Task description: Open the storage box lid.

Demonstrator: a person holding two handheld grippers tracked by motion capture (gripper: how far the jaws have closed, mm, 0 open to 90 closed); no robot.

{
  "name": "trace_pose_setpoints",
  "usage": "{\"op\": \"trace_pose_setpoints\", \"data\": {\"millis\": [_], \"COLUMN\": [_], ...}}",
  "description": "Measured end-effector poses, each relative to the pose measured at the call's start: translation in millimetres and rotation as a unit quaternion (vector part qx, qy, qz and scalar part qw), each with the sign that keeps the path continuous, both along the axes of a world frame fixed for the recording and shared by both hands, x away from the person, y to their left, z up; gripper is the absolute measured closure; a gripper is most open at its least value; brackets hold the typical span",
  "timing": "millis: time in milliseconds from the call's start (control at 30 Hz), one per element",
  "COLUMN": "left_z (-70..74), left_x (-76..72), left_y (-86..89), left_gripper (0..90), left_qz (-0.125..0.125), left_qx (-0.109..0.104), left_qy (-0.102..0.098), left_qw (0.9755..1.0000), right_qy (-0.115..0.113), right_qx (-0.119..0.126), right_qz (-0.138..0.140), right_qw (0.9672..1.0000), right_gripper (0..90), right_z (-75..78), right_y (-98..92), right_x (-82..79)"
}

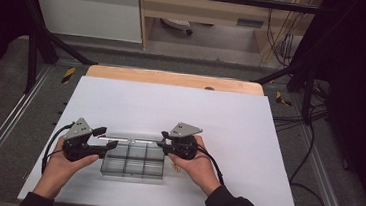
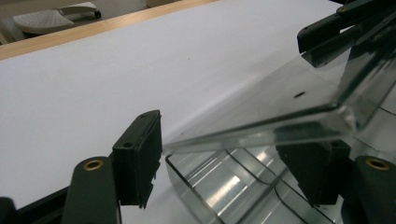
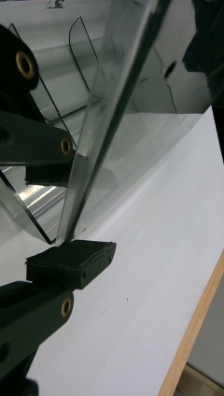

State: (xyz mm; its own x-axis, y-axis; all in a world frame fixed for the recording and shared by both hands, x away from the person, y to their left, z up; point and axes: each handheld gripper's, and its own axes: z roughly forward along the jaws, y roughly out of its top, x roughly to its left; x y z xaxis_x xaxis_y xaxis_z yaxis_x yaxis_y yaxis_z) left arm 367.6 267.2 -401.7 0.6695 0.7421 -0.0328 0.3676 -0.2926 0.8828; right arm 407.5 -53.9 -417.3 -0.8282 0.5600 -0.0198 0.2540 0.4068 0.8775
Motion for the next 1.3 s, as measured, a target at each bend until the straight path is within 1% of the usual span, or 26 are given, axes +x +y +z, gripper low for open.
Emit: {"op": "trace_pose_setpoints", "data": {"millis": [100,267,433,533,633,800,1133,1300], "left_z": [0.2,1.2,3.7,5.0,6.1,7.7,8.9,9.4], "left_x": [2.6,4.3,5.9,7.1,8.0,9.8,12.0,14.0], "left_y": [-1.2,-1.7,-1.4,-1.9,-2.9,-4.6,-4.3,-4.2], "left_gripper": [33.4,36.3,42.9,45.6,48.4,49.4,50.6,51.2], "left_qz": [-0.001,0.001,0.0,-0.001,-0.002,-0.001,0.003,0.007], "left_qx": [-0.006,-0.011,-0.015,-0.014,-0.019,-0.014,-0.014,-0.019], "left_qy": [-0.001,-0.002,-0.003,0.001,0.001,0.0,0.001,0.002], "left_qw": [1.0,0.9999,0.9999,0.9999,0.9998,0.9999,0.9999,0.9998], "right_qy": [0.0,0.0,0.001,0.001,0.002,0.002,0.004,0.004], "right_qx": [0.001,0.003,0.004,0.005,0.007,0.01,0.015,0.018], "right_qz": [0.001,0.0,0.0,-0.001,-0.003,-0.005,-0.008,-0.012], "right_qw": [1.0,1.0,1.0,1.0,1.0,0.9999,0.9998,0.9998], "right_gripper": [62.8,63.4,63.6,64.0,64.3,64.6,64.5,64.5], "right_z": [0.6,1.5,1.7,2.0,2.6,3.2,3.6,3.8], "right_y": [0.9,2.8,3.5,3.3,2.8,2.0,1.4,1.1], "right_x": [0.8,1.4,2.2,2.5,3.2,4.1,5.3,6.3]}}
